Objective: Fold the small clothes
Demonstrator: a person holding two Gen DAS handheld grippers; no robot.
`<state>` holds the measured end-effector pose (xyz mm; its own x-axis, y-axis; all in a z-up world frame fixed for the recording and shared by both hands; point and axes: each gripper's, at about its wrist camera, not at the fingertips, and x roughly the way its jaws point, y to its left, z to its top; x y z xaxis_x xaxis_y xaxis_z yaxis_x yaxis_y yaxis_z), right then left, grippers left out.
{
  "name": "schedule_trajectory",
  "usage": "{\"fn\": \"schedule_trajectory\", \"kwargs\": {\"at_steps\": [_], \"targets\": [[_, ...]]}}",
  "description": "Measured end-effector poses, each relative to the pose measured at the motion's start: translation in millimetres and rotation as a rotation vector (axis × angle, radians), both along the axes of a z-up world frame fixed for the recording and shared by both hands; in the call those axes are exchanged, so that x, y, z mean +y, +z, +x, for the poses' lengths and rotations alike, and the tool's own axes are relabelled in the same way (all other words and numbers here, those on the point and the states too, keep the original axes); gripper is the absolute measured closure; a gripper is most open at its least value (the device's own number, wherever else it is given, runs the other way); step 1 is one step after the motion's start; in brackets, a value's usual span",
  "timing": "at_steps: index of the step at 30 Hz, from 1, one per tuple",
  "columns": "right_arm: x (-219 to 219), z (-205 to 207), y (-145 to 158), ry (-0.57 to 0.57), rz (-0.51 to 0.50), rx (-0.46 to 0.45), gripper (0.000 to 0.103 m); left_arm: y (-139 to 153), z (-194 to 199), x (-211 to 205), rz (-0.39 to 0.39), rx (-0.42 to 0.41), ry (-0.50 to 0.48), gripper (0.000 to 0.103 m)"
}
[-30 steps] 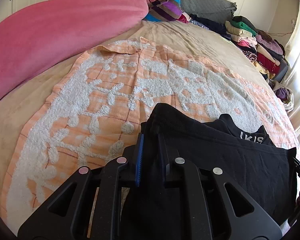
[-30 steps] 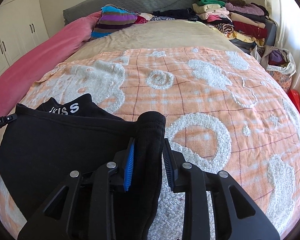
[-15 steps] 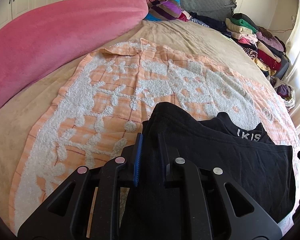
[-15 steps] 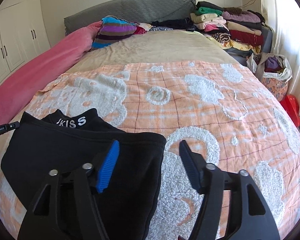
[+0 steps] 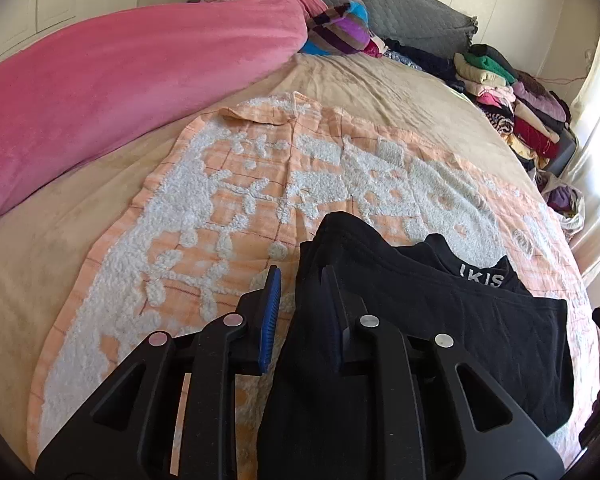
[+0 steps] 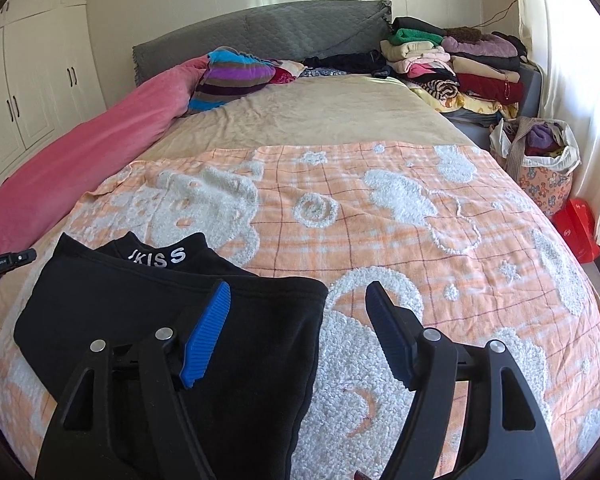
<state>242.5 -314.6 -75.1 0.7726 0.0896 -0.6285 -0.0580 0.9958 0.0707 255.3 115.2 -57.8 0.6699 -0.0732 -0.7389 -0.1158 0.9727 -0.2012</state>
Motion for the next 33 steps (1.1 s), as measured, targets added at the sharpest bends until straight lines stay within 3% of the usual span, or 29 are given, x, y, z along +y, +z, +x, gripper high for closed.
{"fn": "schedule_trajectory", "kwargs": {"at_steps": [12,16,23,25,33], "targets": [[13,-29,7,0.062,0.041,0.01,0.034,-11,-46,9,-0.066,0.015,0.004,0.074],[23,-35,10,0.085,0.055,0.009,0.034,-16,-55,4,-0.084,0.035,-0.022,0.065],[28,-50,-6,0.088,0.121,0.076,0.033,-13,-65,-6,-0.098,0.037,-0.053,0.058],[29,-54,-14,0.078,0.123,0.095,0.013,-13,-68,-10,-0.085,0.033,-0.064,0.058],[21,-66,-33,0.018,0.15,0.153,0.013,-18,-74,-18,-0.069,0.048,-0.102,0.053]]}}
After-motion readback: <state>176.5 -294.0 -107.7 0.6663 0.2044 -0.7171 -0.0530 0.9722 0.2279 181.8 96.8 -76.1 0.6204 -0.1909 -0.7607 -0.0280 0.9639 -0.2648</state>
